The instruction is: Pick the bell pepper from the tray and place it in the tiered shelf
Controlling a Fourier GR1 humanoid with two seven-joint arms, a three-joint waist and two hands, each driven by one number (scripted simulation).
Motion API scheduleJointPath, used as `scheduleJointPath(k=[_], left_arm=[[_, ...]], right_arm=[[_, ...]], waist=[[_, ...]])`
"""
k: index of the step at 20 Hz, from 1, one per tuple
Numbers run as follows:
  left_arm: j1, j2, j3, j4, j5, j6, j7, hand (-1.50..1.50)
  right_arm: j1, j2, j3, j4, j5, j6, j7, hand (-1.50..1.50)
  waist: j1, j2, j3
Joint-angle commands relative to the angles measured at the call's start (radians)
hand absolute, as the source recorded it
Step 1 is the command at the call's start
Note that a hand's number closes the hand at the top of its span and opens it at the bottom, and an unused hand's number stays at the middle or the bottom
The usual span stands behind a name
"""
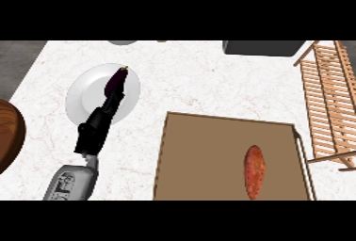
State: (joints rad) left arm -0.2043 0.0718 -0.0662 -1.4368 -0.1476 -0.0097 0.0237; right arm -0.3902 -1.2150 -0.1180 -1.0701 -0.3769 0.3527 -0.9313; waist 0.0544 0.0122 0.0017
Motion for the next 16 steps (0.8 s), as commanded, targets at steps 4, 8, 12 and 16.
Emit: scheduleJointPath(k=[4,8,12,16], left_arm=[[-0.008,0.0,0.005,0.021,0.002,-0.005,-0.016,0.0],[0.0,-0.01,0.001,0.024,-0.019,0.021,-0.004,0.0],[0.001,0.008,0.017,0.04,-0.005,-0.001,-0.05,0.0],[-0.012,-0.018,0.003,-0.013,-0.007,0.019,0.03,0.0]], right_arm=[[-0.114,0.077,0.071,0.073,-0.134,0.292,0.037,1.5],[-0.166,0.144,0.099,0.122,-0.118,0.289,0.033,1.5],[-0.243,0.165,0.121,0.217,-0.077,0.32,0.025,1.5],[-0.322,0.189,0.149,0.251,-0.037,0.313,0.057,1.5]], waist=[[-0.001,0.002,-0.001],[-0.016,-0.002,0.0],[-0.009,0.003,0.0],[-0.007,-0.001,0.0]])
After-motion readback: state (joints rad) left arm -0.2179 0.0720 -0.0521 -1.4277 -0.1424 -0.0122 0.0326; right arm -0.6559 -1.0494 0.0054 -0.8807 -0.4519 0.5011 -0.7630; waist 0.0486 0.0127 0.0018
